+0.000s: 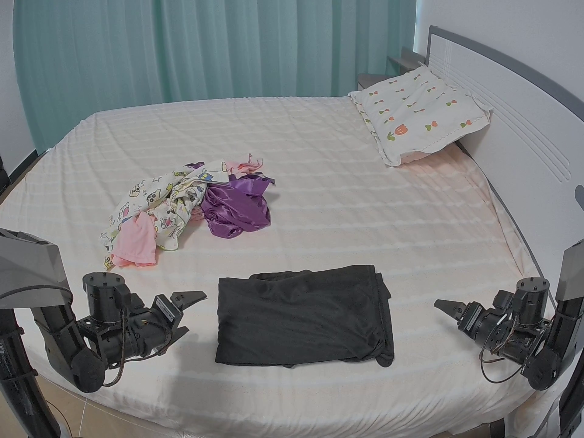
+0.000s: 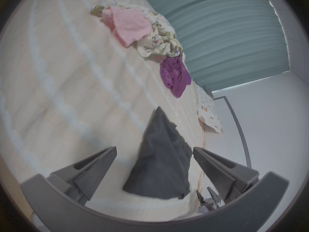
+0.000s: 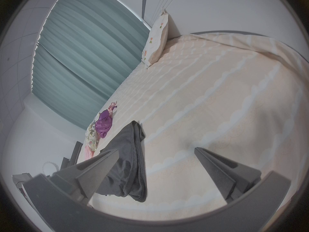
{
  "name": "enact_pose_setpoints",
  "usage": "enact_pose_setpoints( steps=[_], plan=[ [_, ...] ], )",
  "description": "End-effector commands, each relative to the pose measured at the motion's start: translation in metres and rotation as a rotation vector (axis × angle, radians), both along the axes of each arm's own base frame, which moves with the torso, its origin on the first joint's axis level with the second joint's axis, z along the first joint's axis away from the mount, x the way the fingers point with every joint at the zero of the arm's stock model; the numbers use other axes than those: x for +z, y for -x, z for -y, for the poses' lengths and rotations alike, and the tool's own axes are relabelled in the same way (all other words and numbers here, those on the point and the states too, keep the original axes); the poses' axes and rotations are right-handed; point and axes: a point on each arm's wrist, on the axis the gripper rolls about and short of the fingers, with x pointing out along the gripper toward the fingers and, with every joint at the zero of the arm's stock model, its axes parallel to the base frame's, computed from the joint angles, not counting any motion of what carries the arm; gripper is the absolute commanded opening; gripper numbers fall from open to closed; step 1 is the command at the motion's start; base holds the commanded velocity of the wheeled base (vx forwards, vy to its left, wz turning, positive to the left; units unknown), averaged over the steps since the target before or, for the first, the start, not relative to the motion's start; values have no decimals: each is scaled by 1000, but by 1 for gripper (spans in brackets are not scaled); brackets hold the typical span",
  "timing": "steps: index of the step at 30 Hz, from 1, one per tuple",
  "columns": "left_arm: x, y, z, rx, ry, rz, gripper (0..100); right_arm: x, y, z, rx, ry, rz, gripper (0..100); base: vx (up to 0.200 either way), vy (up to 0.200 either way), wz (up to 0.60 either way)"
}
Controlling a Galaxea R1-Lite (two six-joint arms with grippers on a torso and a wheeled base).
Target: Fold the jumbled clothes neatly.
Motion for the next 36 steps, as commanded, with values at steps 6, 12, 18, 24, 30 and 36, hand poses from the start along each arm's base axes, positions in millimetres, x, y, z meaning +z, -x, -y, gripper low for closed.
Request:
enact_pose_setpoints(
  steps=[6, 12, 18, 24, 30, 36],
  plan=[
    [0, -49, 20, -46, -116, 115, 100, -4, 10, -16, 69, -16, -40, 100, 0, 0, 0],
    [-11, -83, 28, -80, -198, 70, 100, -6, 11, -21, 82, -35, -61, 100, 0, 0, 0],
    [-24, -90, 38, -144, -266, 81, 100, -7, 14, -25, 101, -33, -71, 100, 0, 0, 0],
    [-31, -99, 62, -160, -309, 82, 100, -9, 16, -26, 107, -31, -83, 100, 0, 0, 0],
    [-30, -105, 65, -100, -343, 101, 0, -14, 21, -39, 159, -27, -120, 100, 0, 0, 0],
    [-30, -107, 64, -81, -348, 106, 0, -16, 29, -51, 202, -10, -149, 100, 0, 0, 0]
  ],
)
